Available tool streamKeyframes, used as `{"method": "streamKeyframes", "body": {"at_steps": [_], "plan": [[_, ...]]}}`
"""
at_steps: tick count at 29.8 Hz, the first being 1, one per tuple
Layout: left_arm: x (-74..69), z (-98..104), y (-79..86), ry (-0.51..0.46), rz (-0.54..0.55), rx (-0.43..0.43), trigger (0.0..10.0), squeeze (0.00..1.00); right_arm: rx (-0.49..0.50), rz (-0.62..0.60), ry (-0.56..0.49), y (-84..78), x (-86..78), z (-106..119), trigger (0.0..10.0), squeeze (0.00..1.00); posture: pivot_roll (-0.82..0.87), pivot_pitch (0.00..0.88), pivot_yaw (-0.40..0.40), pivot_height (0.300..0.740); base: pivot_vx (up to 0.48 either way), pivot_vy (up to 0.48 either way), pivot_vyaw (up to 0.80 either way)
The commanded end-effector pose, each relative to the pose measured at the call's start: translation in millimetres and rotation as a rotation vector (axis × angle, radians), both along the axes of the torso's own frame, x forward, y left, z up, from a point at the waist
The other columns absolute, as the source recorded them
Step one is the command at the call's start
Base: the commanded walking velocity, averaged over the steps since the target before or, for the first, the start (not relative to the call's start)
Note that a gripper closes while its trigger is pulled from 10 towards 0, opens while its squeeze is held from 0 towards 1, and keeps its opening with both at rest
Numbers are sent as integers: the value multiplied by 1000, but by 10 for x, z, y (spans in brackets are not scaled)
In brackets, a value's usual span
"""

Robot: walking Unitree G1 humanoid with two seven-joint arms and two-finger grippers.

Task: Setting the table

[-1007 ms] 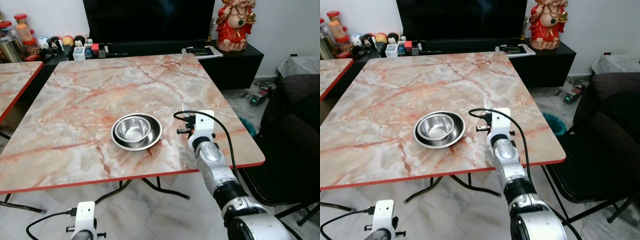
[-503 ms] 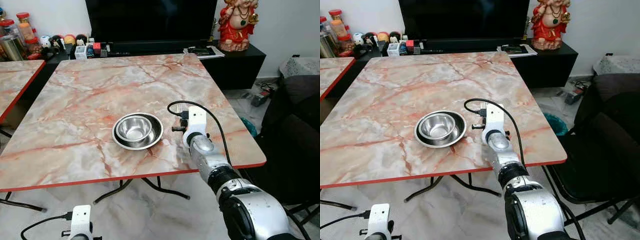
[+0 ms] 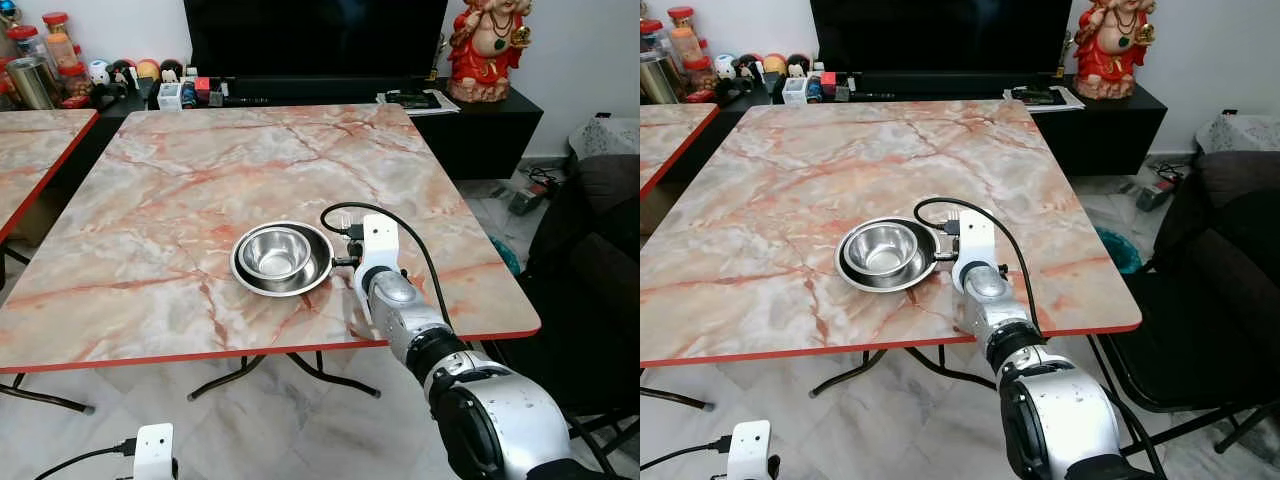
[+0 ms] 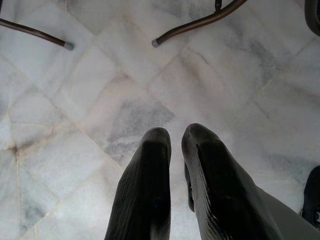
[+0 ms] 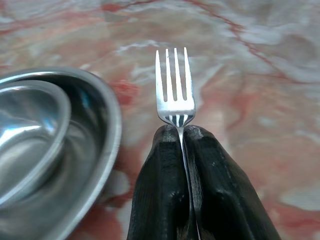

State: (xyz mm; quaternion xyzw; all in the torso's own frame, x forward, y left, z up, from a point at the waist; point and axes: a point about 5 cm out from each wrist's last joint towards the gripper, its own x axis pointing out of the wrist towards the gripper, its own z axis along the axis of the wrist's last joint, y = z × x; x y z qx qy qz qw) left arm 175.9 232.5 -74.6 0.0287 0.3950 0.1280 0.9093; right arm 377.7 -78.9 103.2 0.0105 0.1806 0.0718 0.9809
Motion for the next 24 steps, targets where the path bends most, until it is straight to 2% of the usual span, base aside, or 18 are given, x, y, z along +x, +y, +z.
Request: {"method": "streamKeyframes", "body": {"at_steps": [1, 9, 13, 18, 24], "plan": [[-48, -26, -13, 14, 1, -13, 10000, 0, -17, -20, 20, -55, -13, -44, 10000, 0, 46, 39, -42, 740, 0, 0, 0], [44, 11, -43, -15, -13, -28, 10000, 0, -9, -63, 20, -178, -17, -78, 10000, 0, 42, 35, -35, 740, 0, 0, 0], [78, 25, -54, -21, -19, -28, 10000, 0, -13, -60, 20, -176, -19, -83, 10000, 0, 43, 38, -35, 740, 0, 0, 0], [73, 23, -59, -24, -22, -28, 10000, 0, -30, -47, 30, -159, -36, -110, 10000, 0, 54, 47, -36, 740, 0, 0, 0], [-9, -8, -45, -15, -12, -27, 10000, 0, -31, -45, 43, -146, -51, -136, 10000, 0, 71, 55, -47, 740, 0, 0, 0]]}}
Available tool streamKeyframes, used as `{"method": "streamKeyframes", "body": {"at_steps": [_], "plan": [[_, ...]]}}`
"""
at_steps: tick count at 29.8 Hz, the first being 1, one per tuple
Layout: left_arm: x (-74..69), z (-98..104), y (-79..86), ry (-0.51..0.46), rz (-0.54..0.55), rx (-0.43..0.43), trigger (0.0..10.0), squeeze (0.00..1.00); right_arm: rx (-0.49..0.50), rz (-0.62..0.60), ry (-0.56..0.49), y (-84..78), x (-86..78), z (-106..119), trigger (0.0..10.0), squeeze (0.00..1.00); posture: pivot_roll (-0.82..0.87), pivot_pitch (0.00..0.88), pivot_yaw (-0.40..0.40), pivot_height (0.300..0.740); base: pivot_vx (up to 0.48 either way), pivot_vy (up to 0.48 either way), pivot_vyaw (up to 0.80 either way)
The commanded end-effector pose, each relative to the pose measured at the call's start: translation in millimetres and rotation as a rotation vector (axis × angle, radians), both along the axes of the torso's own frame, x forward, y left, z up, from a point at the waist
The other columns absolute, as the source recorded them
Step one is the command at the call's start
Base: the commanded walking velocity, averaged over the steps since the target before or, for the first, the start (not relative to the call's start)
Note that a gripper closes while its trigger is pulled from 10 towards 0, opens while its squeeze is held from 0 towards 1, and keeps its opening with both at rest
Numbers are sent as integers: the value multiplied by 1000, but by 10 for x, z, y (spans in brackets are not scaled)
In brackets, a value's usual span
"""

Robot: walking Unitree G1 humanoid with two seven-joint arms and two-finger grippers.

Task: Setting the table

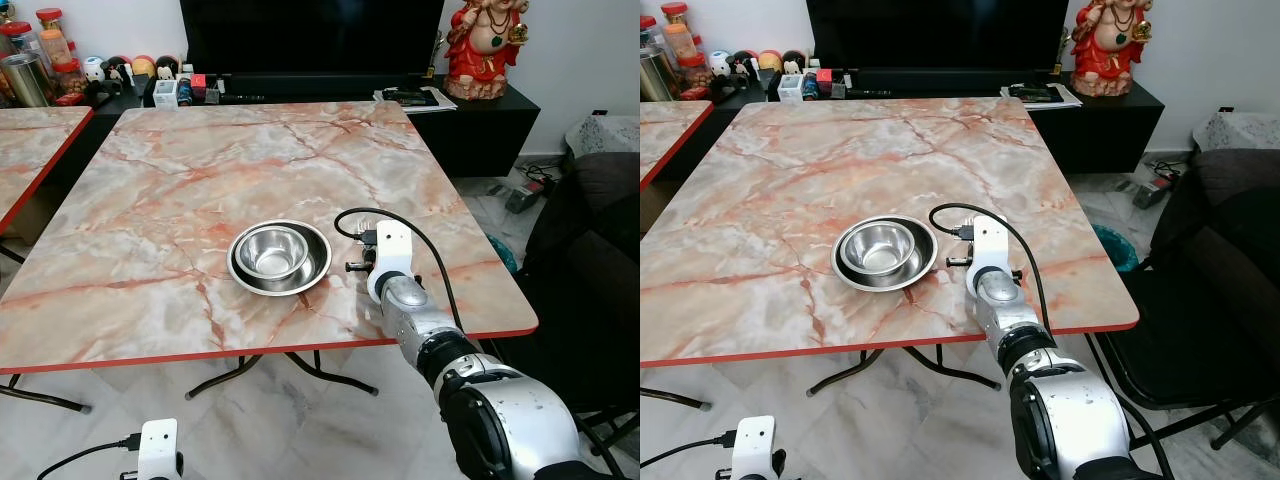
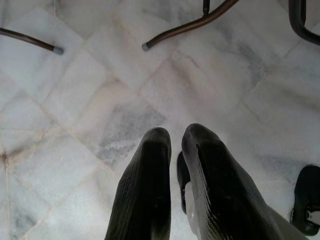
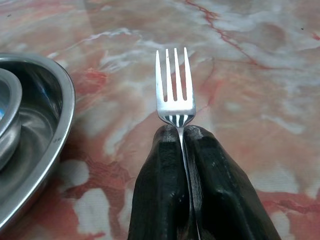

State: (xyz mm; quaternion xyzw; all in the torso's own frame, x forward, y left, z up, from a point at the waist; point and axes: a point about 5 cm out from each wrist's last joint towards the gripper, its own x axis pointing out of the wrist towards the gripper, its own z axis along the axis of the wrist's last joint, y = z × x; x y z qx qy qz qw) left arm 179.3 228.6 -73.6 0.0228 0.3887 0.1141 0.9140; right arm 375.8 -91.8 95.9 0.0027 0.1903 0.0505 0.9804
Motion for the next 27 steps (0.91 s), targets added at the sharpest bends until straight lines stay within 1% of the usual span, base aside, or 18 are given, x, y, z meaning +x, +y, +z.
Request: {"method": "streamKeyframes", "body": {"at_steps": [1, 9, 25, 27], "plan": [[-70, -27, 6, 5, 15, -5, 10000, 0, -7, -4, 30, -12, -38, -75, 10000, 0, 75, 62, -49, 740, 0, 0, 0], [-121, -47, 11, 12, 23, -6, 10000, 0, -7, 0, 42, -1, -63, -116, 10000, 0, 81, 70, -55, 740, 0, 0, 0], [-165, -71, -26, 19, 21, -11, 10000, 0, -9, -11, 53, -31, -87, -162, 10000, 0, 86, 75, -58, 740, 0, 0, 0], [-167, -73, -29, 20, 22, -11, 10000, 0, -10, -11, 55, -30, -91, -168, 10000, 12, 87, 76, -58, 740, 0, 0, 0]]}}
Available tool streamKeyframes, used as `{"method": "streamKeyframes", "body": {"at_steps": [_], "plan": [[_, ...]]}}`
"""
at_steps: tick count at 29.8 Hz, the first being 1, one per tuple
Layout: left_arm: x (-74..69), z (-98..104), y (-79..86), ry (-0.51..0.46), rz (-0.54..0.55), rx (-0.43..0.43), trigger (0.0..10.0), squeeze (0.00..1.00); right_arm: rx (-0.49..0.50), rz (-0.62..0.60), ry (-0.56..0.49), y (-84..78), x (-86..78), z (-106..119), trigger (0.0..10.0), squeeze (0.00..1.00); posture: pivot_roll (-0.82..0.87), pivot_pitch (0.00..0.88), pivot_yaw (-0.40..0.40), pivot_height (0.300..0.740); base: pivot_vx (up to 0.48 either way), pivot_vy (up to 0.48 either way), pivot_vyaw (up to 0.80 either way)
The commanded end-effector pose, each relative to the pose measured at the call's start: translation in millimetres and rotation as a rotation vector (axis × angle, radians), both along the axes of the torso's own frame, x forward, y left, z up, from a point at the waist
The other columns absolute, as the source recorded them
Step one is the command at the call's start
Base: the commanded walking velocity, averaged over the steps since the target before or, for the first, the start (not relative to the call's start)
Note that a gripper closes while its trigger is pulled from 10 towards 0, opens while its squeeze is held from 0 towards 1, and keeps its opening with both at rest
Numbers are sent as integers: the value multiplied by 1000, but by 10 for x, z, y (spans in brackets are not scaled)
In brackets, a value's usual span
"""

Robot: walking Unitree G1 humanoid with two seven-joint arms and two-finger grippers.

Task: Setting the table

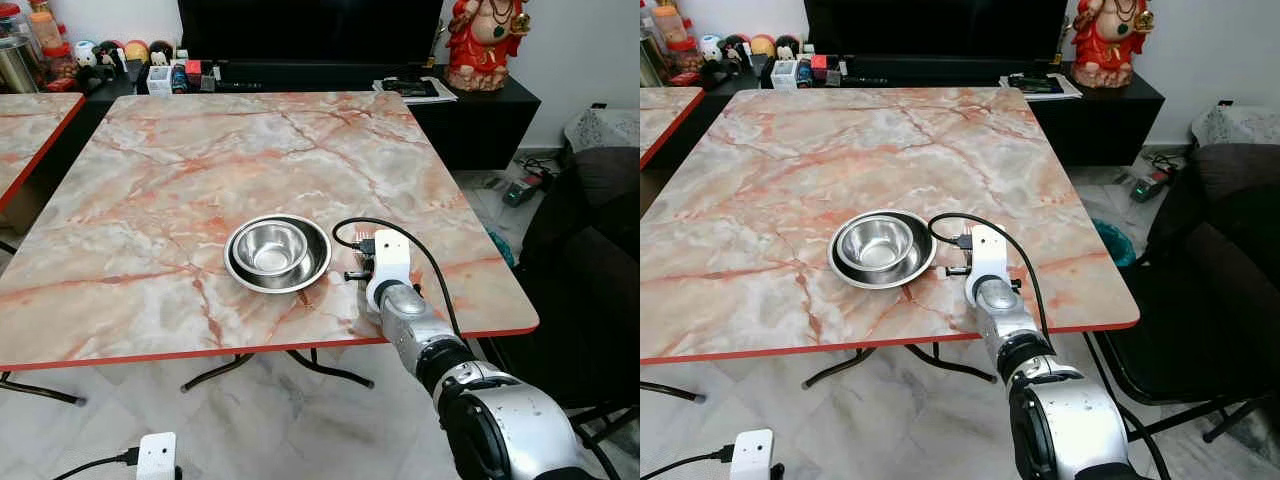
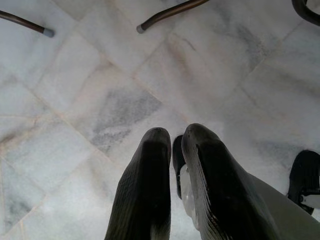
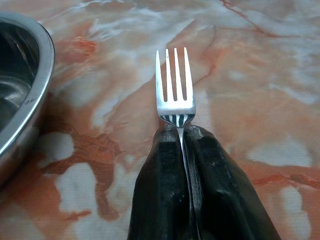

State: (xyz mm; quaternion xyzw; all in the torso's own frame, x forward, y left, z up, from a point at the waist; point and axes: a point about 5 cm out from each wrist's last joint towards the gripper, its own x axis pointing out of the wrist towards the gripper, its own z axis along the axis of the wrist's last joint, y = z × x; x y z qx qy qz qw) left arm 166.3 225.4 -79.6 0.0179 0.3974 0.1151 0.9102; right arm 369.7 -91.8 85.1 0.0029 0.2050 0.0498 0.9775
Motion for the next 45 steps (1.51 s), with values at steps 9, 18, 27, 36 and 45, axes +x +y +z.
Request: {"method": "streamKeyframes", "body": {"at_steps": [9, 18, 27, 36, 45], "plan": [[9, 14, 3, -26, 23, -4, 10000, 0, 12, -5, -44, -21, 19, 40, 10000, 0, 85, 64, -59, 740, 0, 0, 0], [122, 76, -17, -88, 24, -8, 10000, 0, -43, 59, -224, -32, 40, 169, 10000, 0, 77, 31, -61, 740, 0, 0, 0], [232, 118, -66, -111, -9, -23, 10000, 0, -54, -32, -438, -250, -1, 304, 10000, 0, 41, 0, -37, 740, 0, 0, 0], [358, 172, -120, -134, -47, -18, 10000, 0, -10, -54, -601, -254, -145, 442, 10000, 0, 5, 0, -14, 740, 0, 0, 0], [435, 212, -107, -142, -47, 1, 10000, 0, -13, -40, -558, -146, -281, 294, 10000, 0, -1, 0, -13, 740, 0, 0, 356]]}}
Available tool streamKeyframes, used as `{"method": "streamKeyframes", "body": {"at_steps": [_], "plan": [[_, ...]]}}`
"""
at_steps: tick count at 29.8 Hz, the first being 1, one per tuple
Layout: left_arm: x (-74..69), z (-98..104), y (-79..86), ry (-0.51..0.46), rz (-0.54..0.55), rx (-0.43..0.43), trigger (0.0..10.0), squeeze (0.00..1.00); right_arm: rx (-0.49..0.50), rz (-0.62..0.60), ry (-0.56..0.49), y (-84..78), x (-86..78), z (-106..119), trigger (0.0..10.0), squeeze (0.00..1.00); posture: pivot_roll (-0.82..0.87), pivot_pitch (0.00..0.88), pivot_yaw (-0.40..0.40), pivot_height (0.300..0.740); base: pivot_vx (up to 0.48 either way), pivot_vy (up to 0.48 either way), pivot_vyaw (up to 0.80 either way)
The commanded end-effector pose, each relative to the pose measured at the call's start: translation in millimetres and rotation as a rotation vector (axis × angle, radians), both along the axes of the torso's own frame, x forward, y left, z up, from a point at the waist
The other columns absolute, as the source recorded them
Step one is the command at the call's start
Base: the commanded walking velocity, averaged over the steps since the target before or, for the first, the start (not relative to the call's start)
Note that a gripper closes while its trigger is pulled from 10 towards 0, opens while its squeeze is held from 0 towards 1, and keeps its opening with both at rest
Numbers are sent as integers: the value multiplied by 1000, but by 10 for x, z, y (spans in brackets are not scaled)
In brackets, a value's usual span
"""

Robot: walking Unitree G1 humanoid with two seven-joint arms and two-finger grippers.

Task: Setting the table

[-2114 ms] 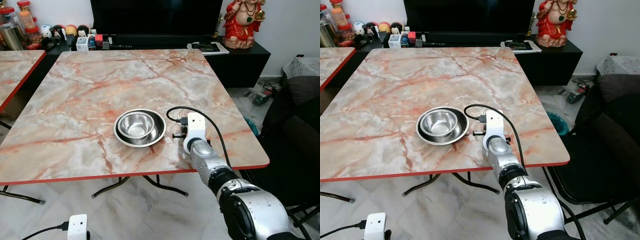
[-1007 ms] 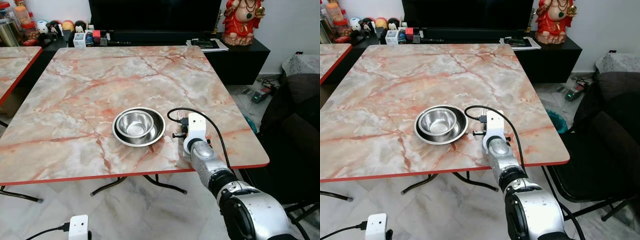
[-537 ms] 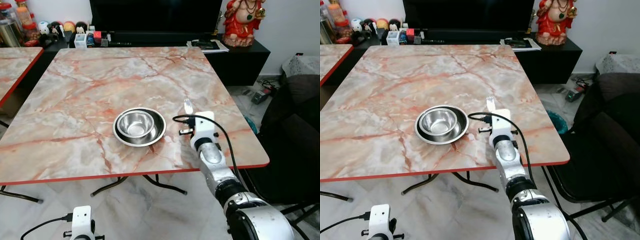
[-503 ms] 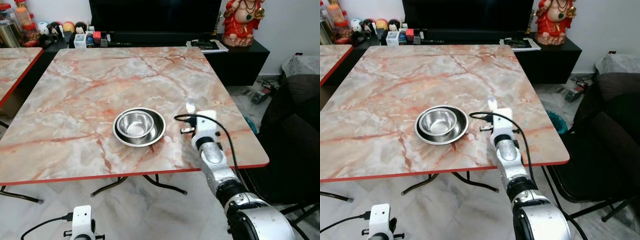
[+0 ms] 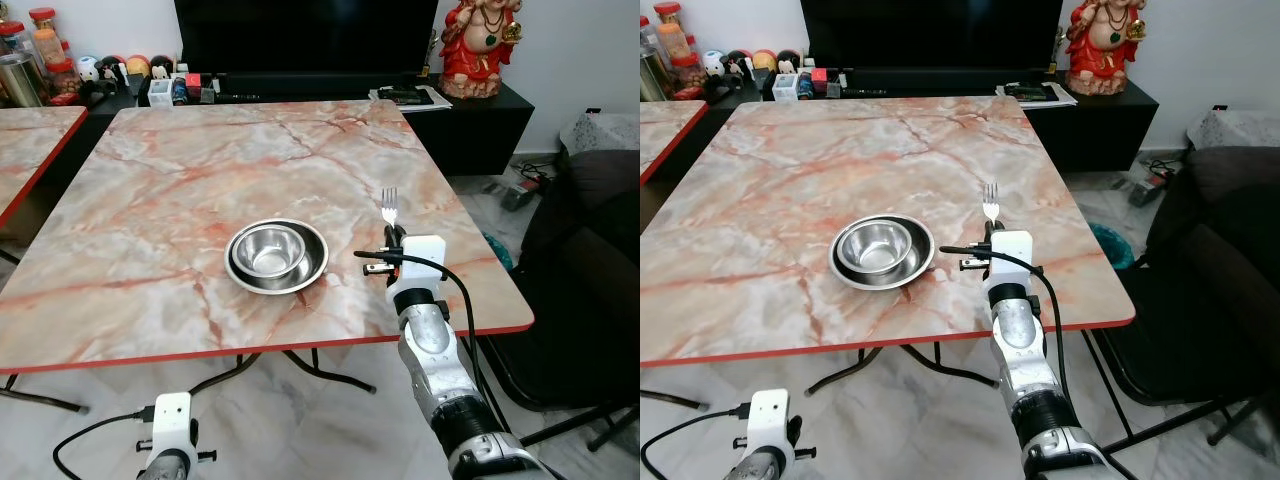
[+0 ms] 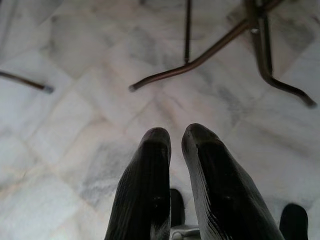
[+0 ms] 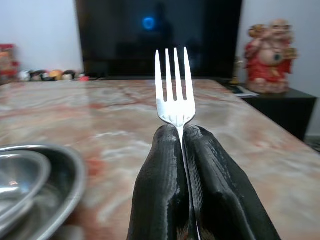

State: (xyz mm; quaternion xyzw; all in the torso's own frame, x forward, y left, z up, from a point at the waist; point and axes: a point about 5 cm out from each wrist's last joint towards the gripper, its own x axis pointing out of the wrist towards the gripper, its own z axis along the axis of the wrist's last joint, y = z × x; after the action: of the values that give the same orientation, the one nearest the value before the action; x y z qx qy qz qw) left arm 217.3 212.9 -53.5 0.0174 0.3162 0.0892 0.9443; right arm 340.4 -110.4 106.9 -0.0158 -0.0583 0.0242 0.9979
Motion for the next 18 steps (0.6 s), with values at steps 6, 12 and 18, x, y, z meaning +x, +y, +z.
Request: {"method": "streamKeyframes", "body": {"at_steps": [6, 12, 18], "plan": [[-82, -52, 35, 38, 21, 7, 10000, 0, 7, 10, -26, 13, 34, 120, 10000, 0, 4, 0, -21, 740, 160, 0, 520], [-71, -45, 46, 38, 23, 7, 10000, 0, 22, 1, -17, -6, 72, 160, 10000, 0, 6, 0, -23, 740, 0, 0, 164], [-52, -35, 48, 34, 25, 4, 10000, 0, 35, -19, -5, -22, 92, 168, 10000, 0, 9, 0, -20, 740, 82, 0, 0]]}}
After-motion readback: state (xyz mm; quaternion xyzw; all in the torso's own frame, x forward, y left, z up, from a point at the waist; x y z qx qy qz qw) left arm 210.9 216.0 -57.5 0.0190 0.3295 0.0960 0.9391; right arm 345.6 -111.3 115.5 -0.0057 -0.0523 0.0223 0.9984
